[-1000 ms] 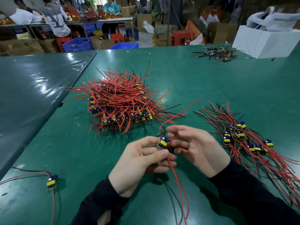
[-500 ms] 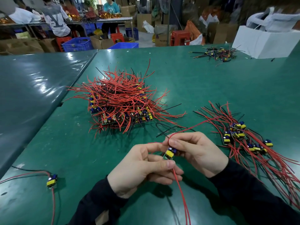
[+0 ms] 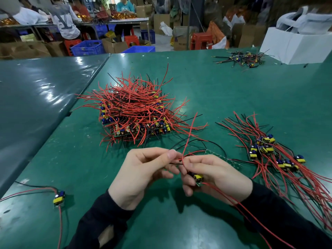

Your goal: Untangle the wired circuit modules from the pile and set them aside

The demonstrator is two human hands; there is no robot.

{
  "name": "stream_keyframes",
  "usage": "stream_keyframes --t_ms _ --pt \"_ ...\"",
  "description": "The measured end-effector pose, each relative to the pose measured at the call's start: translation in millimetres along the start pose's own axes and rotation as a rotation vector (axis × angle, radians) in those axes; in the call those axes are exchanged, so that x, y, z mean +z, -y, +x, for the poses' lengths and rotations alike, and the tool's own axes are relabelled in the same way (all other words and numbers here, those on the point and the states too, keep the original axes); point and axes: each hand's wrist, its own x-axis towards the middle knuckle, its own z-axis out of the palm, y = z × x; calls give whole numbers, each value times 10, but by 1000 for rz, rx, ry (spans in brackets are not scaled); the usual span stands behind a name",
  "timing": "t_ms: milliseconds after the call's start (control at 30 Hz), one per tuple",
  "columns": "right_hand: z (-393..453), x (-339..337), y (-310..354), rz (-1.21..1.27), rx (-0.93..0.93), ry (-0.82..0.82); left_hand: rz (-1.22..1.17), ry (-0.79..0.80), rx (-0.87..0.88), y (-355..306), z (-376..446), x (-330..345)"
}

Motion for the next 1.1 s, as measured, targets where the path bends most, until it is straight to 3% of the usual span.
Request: stream_keyframes --t_ms 200,367,433,533,633,867,1100 --pt "-45 -5 18 152 22 129 -294 209 -130 -44 -40 -111" --pt "-89 21 20 143 102 305 -299 383 -6 -29 -48 -98" --pt "-97 51 0 126 135 348 -339 277 38 -8 -33 -34" --pt "-95 71 -21 94 143 362 -220 -35 135 100 9 89" --pt "-72 84 -27 100 131 338 -171 -161 166 136 32 158" --pt "-22 69 -24 162 109 184 -215 -137 -67 96 50 65" --pt "-15 19 -8 -48 46 -47 27 93 -355 48 -14 62"
